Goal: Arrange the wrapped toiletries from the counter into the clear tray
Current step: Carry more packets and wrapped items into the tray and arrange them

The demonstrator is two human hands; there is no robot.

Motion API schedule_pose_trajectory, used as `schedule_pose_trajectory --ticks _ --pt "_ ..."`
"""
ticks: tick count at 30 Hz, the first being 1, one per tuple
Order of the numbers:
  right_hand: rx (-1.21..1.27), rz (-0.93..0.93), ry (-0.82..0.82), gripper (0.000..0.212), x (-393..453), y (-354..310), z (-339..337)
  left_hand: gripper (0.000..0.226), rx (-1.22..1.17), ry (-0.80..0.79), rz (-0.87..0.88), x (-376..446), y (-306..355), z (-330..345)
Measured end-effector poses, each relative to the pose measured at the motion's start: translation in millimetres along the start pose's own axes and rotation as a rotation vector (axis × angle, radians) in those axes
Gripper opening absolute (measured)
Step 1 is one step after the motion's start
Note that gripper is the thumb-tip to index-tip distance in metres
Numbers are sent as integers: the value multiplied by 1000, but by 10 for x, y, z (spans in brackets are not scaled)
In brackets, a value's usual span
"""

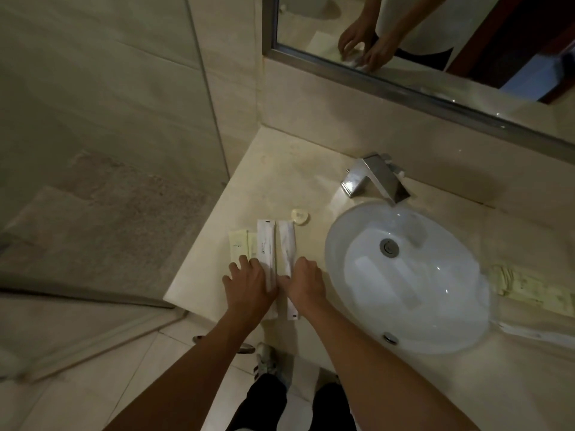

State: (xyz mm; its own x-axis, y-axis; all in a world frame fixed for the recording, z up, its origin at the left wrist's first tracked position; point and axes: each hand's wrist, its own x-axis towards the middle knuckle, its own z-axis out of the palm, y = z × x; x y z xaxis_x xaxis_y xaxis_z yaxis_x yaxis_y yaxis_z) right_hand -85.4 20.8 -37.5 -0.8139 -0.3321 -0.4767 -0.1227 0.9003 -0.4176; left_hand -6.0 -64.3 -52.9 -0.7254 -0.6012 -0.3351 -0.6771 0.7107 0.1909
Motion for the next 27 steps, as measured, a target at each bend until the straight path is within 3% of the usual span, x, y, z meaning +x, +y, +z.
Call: schedule_pose_trajectory --ticks 10,17,22,27 --pt "-111 -58 -8 34 -5 177 -8 45 -244 -80 -29 -17 138 -42" --pt "-160 -77 -52 34 -9 303 -19 23 -507 -144 -33 -17 155 74" --pt "-9 -28 -100 41 -17 421 -151 17 -609 -120 20 -4 259 40" --pt "180 -42 -75 19 -66 628 -387 17 -684 -90 94 -54 436 -8"
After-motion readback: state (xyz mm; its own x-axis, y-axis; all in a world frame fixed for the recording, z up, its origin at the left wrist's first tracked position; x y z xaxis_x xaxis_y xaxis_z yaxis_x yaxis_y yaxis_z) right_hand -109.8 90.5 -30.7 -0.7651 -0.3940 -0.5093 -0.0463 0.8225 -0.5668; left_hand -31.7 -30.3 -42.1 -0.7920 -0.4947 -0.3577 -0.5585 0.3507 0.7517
